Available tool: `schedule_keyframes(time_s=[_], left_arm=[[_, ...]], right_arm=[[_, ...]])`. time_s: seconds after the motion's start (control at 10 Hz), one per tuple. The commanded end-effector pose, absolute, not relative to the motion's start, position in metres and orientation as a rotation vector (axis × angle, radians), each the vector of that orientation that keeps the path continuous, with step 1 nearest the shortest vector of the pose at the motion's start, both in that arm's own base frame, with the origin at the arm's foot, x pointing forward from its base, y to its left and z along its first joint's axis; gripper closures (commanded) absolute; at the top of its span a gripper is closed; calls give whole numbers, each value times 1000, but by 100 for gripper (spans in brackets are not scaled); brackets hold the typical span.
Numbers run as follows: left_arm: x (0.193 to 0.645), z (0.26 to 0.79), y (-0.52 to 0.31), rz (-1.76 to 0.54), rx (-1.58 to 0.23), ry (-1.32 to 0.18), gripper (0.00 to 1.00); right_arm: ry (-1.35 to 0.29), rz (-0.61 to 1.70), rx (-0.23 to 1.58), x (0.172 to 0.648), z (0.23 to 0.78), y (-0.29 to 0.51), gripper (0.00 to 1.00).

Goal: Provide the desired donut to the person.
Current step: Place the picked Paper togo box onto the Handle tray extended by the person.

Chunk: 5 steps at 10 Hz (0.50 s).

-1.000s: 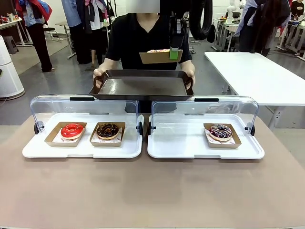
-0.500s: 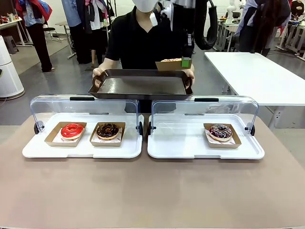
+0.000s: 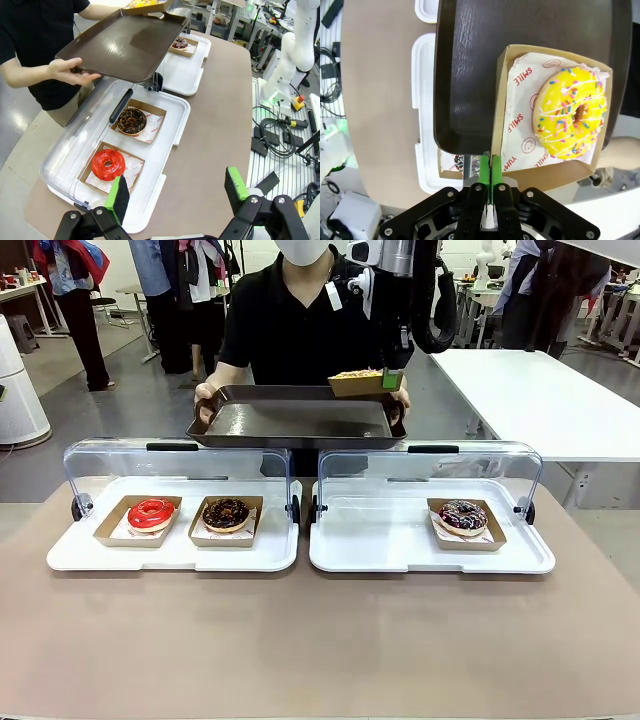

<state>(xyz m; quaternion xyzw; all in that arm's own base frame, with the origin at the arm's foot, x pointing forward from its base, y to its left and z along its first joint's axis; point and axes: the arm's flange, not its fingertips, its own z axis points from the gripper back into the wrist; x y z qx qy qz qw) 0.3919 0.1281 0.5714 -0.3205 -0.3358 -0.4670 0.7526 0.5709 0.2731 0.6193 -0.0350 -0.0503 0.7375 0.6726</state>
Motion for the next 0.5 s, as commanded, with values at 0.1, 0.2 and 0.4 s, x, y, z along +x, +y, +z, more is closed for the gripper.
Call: schedule_keyframes(time_s=[0.1,0.2,0.4], left_arm=[[391,572,129,-1022,-705,-739,0],[391,572,129,-1022,-705,-739,0],[391,572,129,-1022,-705,-739,0]], right_arm=[[-113,1660,-79,571,619,273,98],[-113,1660,-79,571,619,273,98],[-113,1660,-79,571,619,273,98]])
